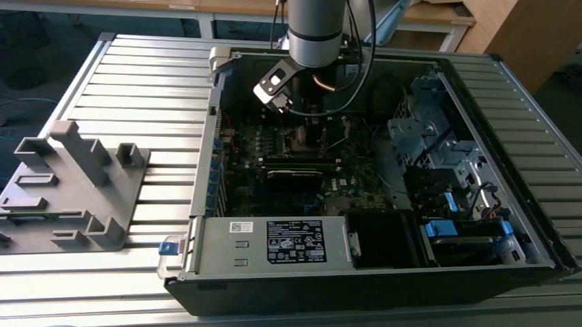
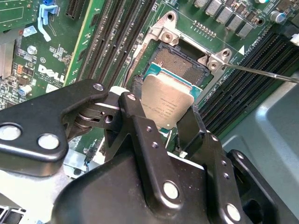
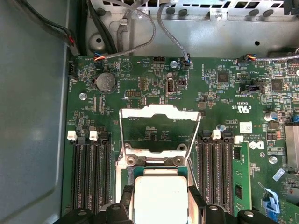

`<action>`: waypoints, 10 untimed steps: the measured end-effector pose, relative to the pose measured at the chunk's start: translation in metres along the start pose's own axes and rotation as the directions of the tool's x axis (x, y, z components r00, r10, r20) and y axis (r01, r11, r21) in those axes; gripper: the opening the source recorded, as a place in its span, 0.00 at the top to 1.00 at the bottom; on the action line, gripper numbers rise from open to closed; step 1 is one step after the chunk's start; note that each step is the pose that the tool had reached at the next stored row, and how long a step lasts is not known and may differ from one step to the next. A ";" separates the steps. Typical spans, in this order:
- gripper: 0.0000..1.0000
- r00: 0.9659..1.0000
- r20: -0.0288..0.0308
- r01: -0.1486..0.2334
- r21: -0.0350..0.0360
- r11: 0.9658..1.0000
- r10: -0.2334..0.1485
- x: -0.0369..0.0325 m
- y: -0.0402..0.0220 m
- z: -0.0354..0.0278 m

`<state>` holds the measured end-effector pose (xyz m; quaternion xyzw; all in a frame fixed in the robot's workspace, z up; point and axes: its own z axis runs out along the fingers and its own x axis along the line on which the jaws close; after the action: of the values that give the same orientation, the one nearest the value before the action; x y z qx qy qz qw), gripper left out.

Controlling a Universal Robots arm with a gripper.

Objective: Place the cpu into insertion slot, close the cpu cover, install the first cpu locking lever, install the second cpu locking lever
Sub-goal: 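Place the cpu into insertion slot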

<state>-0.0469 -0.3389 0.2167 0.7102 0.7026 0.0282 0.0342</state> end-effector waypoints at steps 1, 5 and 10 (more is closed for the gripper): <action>0.46 1.000 0.000 0.000 0.000 1.000 0.000 0.0000 0.0000 0.0003; 0.46 1.000 0.000 0.000 0.000 1.000 0.000 0.0000 -0.0002 0.0011; 0.46 1.000 0.000 0.000 0.000 1.000 0.000 0.0000 -0.0002 0.0018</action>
<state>-0.0470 -0.3389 0.2150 0.7102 0.7026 0.0282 0.0342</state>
